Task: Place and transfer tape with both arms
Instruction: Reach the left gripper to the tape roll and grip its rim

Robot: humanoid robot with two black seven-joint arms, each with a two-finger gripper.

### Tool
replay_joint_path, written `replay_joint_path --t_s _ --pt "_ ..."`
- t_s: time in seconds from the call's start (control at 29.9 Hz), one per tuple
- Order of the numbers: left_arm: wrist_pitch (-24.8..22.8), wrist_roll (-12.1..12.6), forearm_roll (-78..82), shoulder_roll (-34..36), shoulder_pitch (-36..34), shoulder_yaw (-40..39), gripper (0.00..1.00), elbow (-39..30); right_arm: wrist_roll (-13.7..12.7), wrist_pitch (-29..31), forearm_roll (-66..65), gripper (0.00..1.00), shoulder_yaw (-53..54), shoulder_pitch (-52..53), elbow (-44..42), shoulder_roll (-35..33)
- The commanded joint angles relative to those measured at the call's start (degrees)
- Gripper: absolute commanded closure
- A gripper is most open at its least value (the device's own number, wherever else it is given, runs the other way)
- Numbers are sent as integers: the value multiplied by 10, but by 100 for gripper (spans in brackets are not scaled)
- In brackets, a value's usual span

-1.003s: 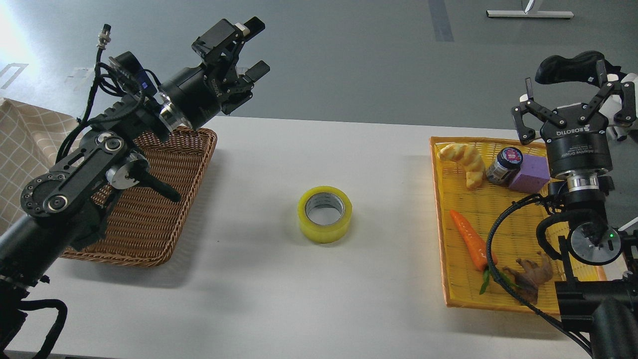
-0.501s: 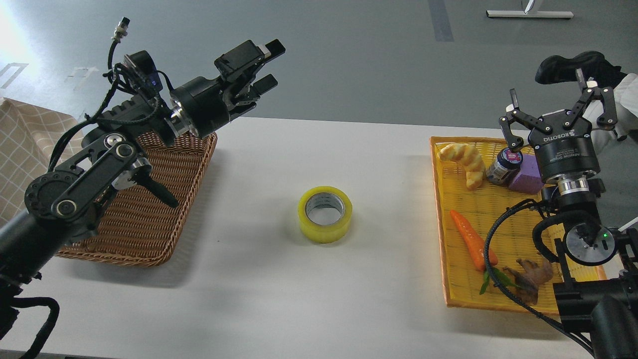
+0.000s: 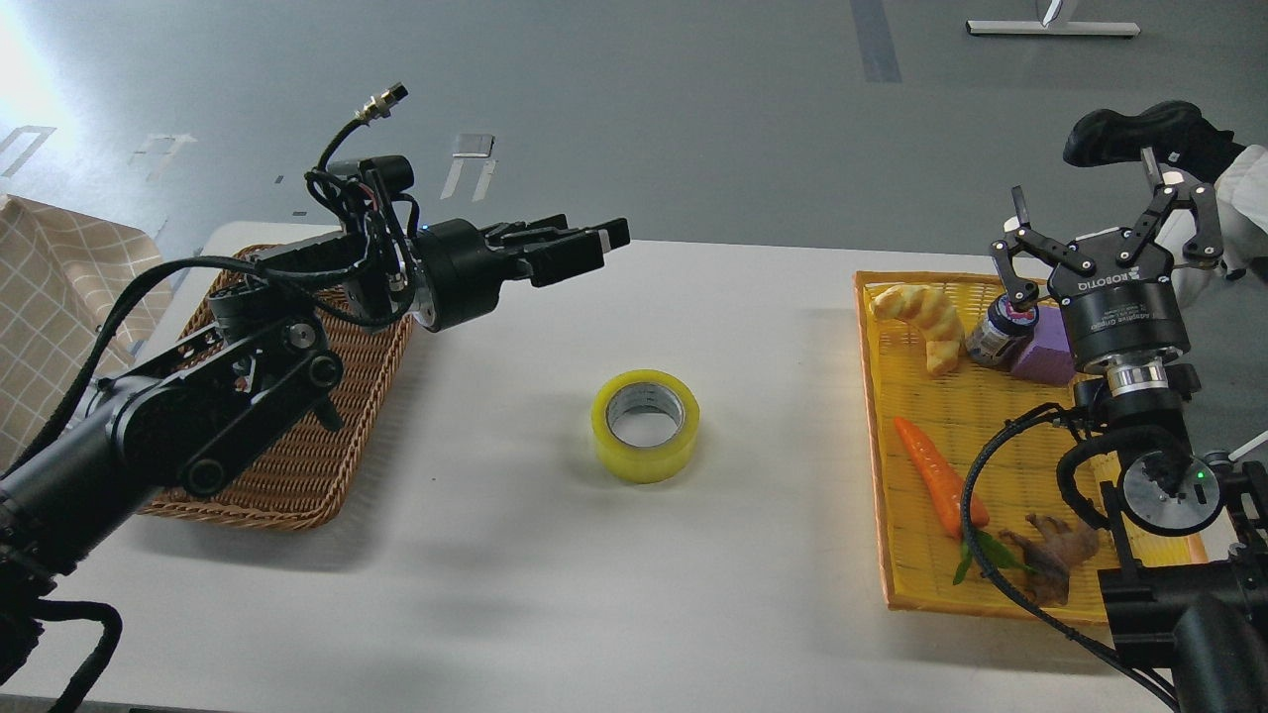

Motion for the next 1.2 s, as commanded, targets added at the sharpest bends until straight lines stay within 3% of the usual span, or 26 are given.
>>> replay_joint_path --t_s 0.0,0.1,0.17,0.2,0.43,0.94,1.17 --pt "5 3 69 -2 3 32 2 1 0 0 0 0 0 0 0 0" --pt "5 36 79 -5 8 38 2 1 0 0 0 0 -1 -1 0 0" --pt "5 85 78 -6 7 39 2 1 0 0 0 0 0 -4 0 0" --pt "5 91 78 -6 7 39 2 1 0 0 0 0 -1 -4 -1 0" --pt "4 100 87 -4 -20 129 2 2 0 0 0 0 -2 -5 -2 -1" --pt "-3 103 92 -5 -65 229 2 10 -1 0 -1 0 -10 -8 -2 -1" --pt "-22 132 92 -7 -70 239 2 27 -1 0 -1 0 -11 -7 -11 -1"
